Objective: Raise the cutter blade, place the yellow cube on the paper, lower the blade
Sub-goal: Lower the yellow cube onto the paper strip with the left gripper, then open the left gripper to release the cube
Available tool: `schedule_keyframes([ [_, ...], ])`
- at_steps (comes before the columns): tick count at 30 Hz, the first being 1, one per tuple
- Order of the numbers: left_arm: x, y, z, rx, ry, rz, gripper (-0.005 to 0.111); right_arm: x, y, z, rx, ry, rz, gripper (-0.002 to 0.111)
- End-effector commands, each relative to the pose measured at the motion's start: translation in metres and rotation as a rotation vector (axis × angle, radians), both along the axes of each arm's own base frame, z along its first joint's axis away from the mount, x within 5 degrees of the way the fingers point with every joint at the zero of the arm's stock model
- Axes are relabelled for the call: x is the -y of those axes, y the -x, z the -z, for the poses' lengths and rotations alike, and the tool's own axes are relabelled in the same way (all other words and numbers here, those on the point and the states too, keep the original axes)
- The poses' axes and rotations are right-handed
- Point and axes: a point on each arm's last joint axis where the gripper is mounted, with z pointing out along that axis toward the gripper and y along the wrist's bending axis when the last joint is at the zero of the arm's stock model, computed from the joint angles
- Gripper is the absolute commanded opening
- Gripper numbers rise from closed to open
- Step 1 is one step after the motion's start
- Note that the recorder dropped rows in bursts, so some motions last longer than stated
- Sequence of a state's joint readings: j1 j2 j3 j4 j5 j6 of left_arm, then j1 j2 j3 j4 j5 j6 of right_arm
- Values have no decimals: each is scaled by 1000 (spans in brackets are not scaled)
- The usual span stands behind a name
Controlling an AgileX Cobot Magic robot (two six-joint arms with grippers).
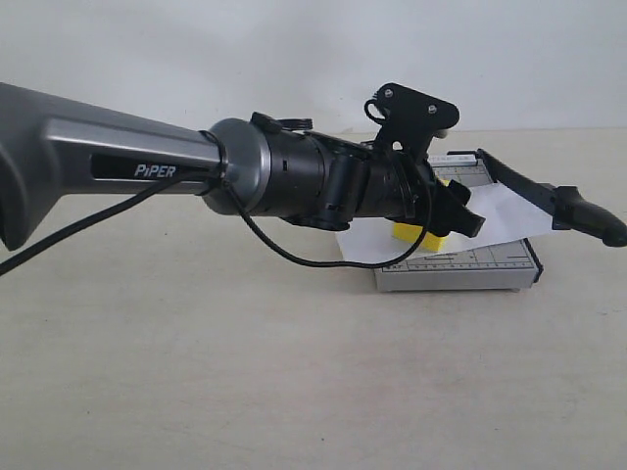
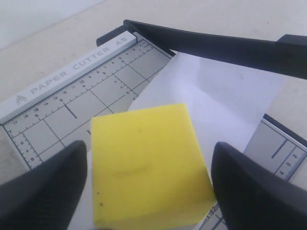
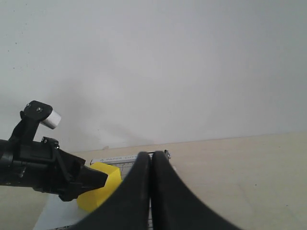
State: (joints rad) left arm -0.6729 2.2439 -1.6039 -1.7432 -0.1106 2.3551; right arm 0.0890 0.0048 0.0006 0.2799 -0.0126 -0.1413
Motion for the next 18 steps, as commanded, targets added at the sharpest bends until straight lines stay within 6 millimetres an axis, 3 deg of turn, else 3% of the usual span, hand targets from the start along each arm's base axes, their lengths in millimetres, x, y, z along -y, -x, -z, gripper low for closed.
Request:
schedule_keyframes([
  [1,1,-1,-2,0,15,3,70,0,0,-1,9,-1,0,0],
  [10,0,-1,-8,9,21,1,70,0,0,-1,9,-1,0,0],
  [18,-12,9,-67,100,69,-34,70,0,0,-1,9,-1,0,0],
])
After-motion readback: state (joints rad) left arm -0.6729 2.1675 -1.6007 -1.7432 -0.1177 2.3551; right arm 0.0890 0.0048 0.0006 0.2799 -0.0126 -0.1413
